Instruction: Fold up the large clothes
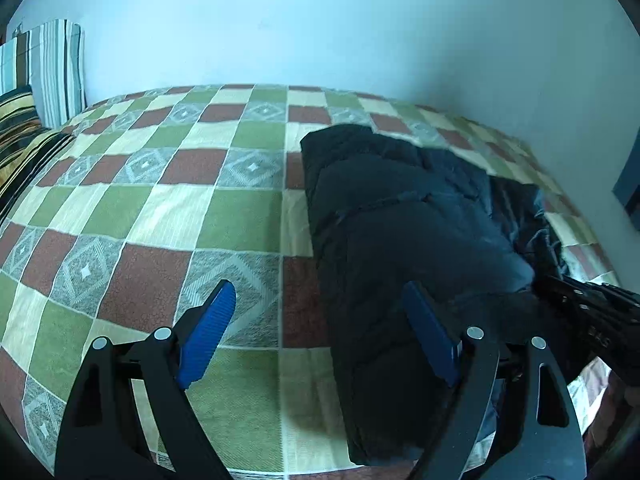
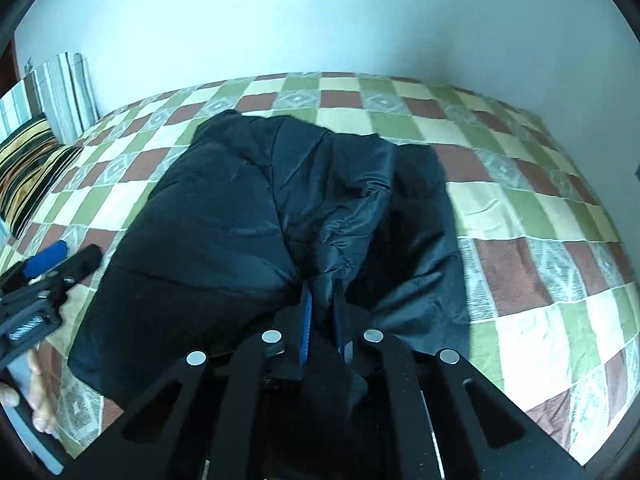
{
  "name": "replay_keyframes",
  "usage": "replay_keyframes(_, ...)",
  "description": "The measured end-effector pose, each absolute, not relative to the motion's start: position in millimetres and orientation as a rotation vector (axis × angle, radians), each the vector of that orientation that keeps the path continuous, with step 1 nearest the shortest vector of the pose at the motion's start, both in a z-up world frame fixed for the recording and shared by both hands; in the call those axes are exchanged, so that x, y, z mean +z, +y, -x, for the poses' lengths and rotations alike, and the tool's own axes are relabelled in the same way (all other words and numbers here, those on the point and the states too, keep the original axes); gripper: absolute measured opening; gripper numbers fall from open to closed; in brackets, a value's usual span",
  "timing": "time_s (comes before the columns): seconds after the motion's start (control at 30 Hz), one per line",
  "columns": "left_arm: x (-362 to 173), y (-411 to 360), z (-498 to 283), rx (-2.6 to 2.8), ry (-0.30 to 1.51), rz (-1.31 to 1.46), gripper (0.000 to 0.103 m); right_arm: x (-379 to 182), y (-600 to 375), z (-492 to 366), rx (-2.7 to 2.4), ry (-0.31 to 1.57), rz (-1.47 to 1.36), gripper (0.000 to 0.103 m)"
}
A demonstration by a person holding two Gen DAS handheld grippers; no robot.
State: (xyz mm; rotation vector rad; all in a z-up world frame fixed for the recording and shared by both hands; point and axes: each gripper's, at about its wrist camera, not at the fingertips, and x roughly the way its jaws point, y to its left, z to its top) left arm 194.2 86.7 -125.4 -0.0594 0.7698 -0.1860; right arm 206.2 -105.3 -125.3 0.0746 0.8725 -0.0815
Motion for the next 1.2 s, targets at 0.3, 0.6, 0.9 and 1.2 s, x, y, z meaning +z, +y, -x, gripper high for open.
replay_keyframes(0.3,-144.3,30.2,-206.3,-0.322,0.833,-0.018,0.086,-155.9,-152.5,-209.2,-0.141,0.943,-0.121,0.008)
replay_keyframes(0.6,-180.7,-8.4,-225.2,-0.355,0.901,-0.059,0.088,-203.7,-183.9,-223.2,-0.135,1.000,-0.183,0.010)
replay_keyframes(0.9,-188.3,-7.6,-225.4,-0.344,0.901,-0.049,0.089,-204.4,-185.6,-219.7,-0.130,0.975,-0.206,0.011)
replay_keyframes(1.2,-181.1,-10.4,-220.7,-0.313,0.876,-0.070,0.088,-193.9,-183.1,-209.8,-0.151,0.933,-0.201,0.015)
